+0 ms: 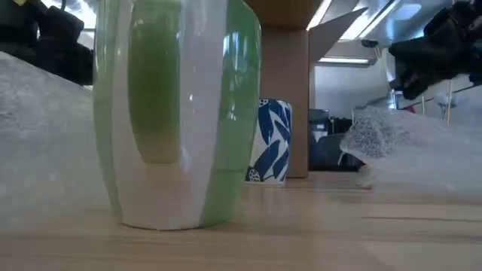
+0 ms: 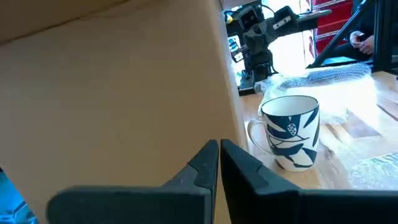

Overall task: Wrap mug
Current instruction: Prepare the right transparent bubble wrap

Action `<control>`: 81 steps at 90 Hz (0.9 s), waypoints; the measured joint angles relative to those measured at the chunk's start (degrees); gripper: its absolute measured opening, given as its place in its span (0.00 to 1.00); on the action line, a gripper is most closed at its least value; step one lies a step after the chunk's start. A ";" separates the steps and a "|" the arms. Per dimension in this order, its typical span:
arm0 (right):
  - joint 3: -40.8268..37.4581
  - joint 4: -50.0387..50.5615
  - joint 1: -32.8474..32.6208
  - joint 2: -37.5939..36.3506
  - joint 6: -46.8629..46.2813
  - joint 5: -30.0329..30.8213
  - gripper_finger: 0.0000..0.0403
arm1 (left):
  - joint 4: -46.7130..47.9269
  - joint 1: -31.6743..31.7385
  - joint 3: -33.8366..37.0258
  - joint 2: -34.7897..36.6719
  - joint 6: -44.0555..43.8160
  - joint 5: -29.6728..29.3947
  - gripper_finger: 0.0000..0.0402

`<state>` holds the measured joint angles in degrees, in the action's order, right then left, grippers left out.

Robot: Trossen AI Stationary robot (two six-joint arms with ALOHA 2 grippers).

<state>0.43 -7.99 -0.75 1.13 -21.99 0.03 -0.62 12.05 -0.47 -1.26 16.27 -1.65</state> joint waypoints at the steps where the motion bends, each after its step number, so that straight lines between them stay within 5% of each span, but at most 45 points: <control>1: 0.01 -0.38 0.00 0.01 -0.13 0.93 0.02 | -0.01 0.00 -0.01 0.00 0.00 0.00 0.00; 17: 2.90 -6.28 0.02 1.14 3.87 7.31 0.02 | -0.02 0.02 0.00 0.00 0.34 -0.02 0.00; 28: 10.89 3.07 0.02 6.37 7.22 5.99 0.02 | -0.07 0.01 -0.01 0.00 2.98 0.00 0.00; 51: 33.50 41.37 -0.03 28.25 -0.62 -5.50 0.02 | -0.04 0.04 -0.01 0.00 4.77 -0.02 0.00; 65: 37.77 43.06 -0.16 41.15 -4.55 -16.83 0.02 | -0.04 0.04 0.00 0.02 2.17 -0.02 0.00; 81: 37.94 41.27 -5.41 54.67 -3.72 -19.16 0.06 | -0.04 0.04 -0.02 0.01 -8.26 -0.04 0.00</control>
<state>38.37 33.28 -6.17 55.80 -25.71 -19.13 -0.66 12.10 -0.49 -1.24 8.01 -1.69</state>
